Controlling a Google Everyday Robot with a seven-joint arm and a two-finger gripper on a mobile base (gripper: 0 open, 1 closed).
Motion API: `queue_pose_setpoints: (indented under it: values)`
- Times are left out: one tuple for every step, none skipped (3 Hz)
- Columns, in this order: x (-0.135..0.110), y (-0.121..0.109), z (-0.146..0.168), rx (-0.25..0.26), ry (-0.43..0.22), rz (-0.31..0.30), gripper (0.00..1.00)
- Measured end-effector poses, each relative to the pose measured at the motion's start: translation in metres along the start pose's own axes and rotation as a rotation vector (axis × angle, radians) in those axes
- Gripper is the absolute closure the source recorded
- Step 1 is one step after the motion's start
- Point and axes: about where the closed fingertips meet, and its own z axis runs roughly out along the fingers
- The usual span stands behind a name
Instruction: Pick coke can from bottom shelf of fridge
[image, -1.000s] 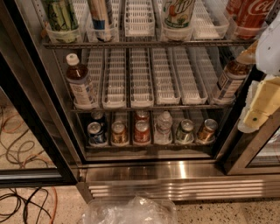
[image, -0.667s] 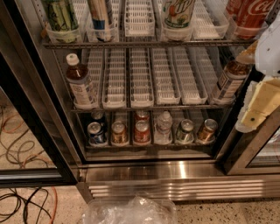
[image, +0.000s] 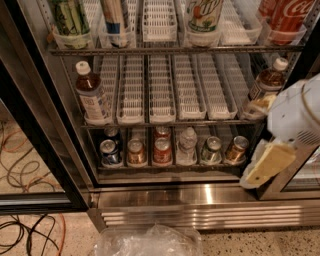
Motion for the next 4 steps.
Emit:
queue_pose_setpoints:
  values:
    - [-0.002, 0.02, 0.059, -0.014, -0.087, 0.009, 0.0]
    - [-0.008, 0.024, 0.114, -0.013, -0.118, -0.003, 0.0]
    - [-0.008, 0.024, 0.114, -0.013, -0.118, -0.003, 0.0]
    - [-0.018, 0.029, 0.128, -0.006, -0.204, 0.052, 0.0]
